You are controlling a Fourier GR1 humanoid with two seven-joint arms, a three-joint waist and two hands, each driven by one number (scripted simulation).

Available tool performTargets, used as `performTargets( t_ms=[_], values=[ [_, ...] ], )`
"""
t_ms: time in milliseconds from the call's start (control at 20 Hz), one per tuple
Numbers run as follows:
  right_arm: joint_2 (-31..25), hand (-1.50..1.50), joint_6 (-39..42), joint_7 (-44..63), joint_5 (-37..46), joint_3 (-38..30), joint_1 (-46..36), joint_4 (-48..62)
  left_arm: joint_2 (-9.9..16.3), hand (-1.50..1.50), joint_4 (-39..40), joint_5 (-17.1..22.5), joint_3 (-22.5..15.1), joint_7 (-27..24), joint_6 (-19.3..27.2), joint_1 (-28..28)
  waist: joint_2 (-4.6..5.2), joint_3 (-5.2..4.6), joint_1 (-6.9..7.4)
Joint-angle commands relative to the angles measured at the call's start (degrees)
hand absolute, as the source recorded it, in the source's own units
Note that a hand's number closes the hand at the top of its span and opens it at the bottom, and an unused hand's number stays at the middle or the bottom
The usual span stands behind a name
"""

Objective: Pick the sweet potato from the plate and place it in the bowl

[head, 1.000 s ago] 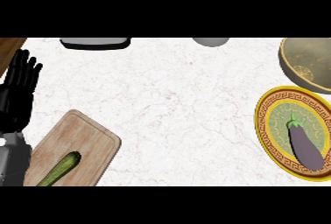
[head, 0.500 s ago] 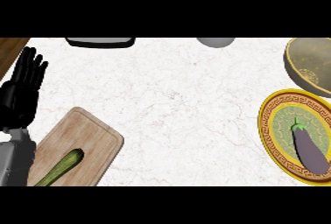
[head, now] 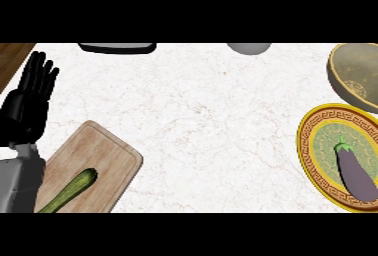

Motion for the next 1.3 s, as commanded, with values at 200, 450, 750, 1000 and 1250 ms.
performTargets(
  t_ms=[200, 450, 750, 1000, 1250],
  values=[
    [7.93, 1.5, 3.97, 4.48, 3.19, 8.7, -9.75, -0.84, -0.57, 0.0, -2.6, -0.39, -0.55, 0.79, 0.56, 1.26, -0.1, 0.02, 0.07],
    [15.7, 1.5, 2.55, 9.94, 3.93, 11.67, -13.4, -1.08, 1.15, 0.0, -1.62, -0.26, 0.7, 2.1, 0.2, 0.33, -0.31, -0.04, -1.23],
    [21.78, 1.5, -8.1, 9.12, 7.47, 14.21, -12.36, 2.67, 0.3, 0.0, -1.21, 0.23, 0.61, 1.76, 0.22, -0.92, 0.09, 0.06, -1.14],
    [25.62, 1.5, -15.06, 16.56, 9.21, 14.38, -12.27, 6.64, 0.62, 0.0, -4.47, 0.81, 0.82, 2.68, -0.59, 2.57, -0.03, 0.05, -0.74],
    [26.85, -1.5, -15.54, 19.46, 6.62, 10.89, -13.76, 12.43, -0.42, 0.0, -3.7, 0.15, -0.53, 2.7, -0.2, 0.67, 0.61, 0.18, 0.28]
  ],
)
